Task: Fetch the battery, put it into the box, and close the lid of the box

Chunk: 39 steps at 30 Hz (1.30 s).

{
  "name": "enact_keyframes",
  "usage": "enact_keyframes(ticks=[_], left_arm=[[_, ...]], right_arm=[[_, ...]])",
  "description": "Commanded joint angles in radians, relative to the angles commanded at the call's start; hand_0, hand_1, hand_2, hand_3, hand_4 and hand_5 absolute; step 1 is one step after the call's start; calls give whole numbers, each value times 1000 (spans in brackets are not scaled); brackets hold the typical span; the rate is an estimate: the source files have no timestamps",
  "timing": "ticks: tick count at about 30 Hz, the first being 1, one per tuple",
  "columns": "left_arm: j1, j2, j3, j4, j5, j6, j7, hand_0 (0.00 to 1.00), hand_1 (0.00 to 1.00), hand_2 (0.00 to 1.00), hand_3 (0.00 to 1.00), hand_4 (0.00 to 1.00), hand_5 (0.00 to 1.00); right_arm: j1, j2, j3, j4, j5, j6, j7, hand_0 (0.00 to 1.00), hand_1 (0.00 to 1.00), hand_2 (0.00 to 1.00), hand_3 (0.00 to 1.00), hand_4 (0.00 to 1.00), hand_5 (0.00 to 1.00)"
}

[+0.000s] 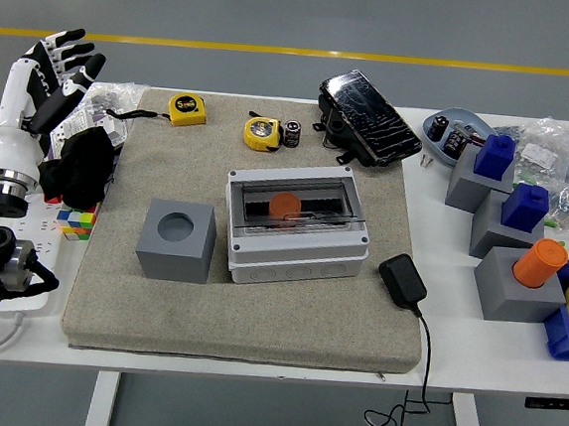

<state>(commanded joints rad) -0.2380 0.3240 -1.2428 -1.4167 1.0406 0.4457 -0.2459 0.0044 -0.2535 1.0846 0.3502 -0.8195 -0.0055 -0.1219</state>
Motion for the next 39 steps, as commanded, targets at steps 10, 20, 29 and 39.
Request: enact_keyframes(ticks=[10,20,29,39], left_arm=[[26,11,-43,5,-3,-13,3,524,703,696,739,998,579],[47,-1,-64,-7,14,-36,25,519,700,697,742,998,543],[61,-7,-81,-23,38,-50,47,525,699,697,738,998,536],[70,-8,-92,-40,54,-56,58,516,699,695,737,998,533]], right_arm=[[18,-10,-15,-4,1,-1,-2,645,673,691,633,993,555],[16,3,-2,-17,-5,-3,-1,646,675,691,634,993,555],[25,8,-18,-17,2,-1,-5,646,675,691,635,993,555],[51,12,-37,-35,13,1,-7,646,674,692,635,993,555]])
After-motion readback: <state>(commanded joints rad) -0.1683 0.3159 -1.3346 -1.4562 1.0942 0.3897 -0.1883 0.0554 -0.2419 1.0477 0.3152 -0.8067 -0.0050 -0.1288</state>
